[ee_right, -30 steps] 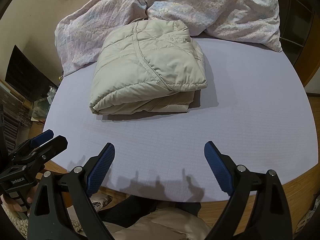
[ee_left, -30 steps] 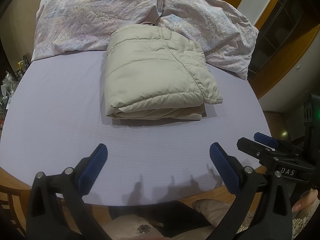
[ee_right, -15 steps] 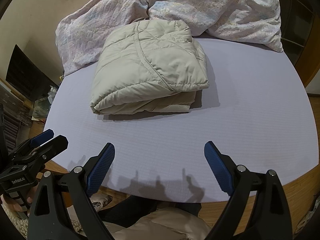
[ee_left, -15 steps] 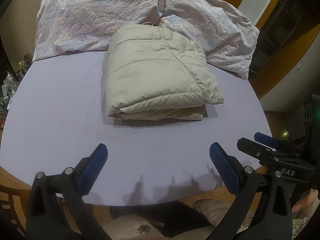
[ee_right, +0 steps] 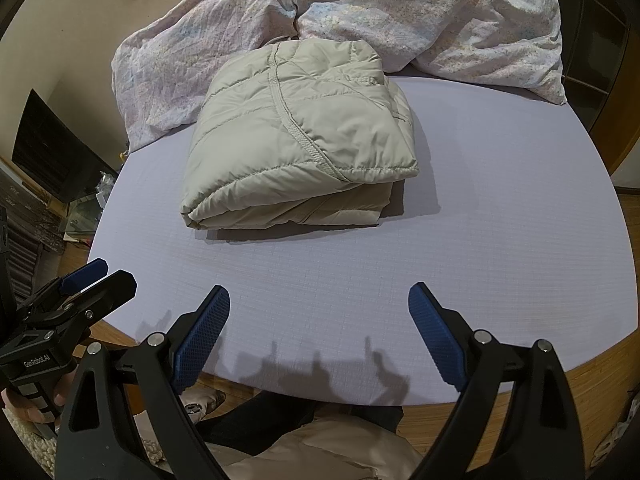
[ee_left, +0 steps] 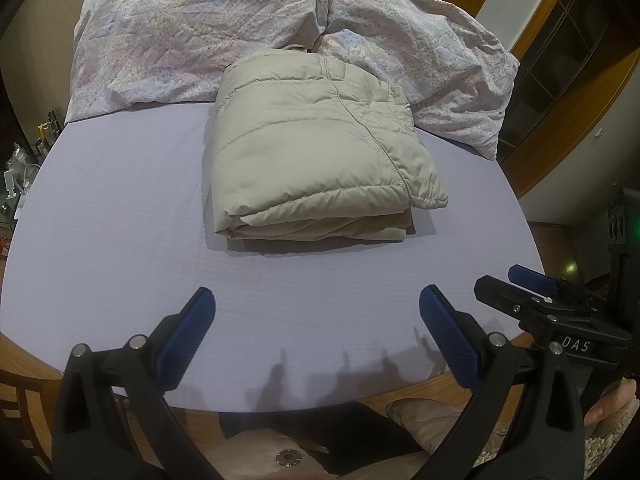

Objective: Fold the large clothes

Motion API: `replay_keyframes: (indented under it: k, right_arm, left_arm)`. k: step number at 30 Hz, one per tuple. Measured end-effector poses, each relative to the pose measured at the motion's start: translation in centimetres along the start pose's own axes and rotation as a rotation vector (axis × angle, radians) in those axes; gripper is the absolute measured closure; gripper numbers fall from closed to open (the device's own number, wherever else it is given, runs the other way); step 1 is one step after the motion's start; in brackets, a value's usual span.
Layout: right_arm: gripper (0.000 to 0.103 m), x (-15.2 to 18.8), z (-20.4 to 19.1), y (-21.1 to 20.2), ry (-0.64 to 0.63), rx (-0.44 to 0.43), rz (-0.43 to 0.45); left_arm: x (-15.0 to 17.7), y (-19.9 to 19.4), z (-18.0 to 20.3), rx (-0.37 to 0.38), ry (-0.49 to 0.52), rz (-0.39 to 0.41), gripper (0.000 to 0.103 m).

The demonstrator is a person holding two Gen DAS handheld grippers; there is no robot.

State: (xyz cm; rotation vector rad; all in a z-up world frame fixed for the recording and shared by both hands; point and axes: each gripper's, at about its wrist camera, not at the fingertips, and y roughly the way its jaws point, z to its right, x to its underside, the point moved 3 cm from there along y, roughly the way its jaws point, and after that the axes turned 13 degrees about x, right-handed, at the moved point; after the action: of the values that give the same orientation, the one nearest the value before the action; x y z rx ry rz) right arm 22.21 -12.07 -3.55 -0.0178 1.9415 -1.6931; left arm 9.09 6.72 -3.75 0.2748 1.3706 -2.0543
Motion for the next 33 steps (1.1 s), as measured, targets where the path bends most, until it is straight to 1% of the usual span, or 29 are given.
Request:
replay_keyframes:
  k: [33]
  right_arm:
    - [0.010,0.03,-0.13,-0.04,0.003,-0.002,0.000]
  left_arm:
    - [-0.04,-0.06,0.06,-0.001,-0.001,0.000,0.002]
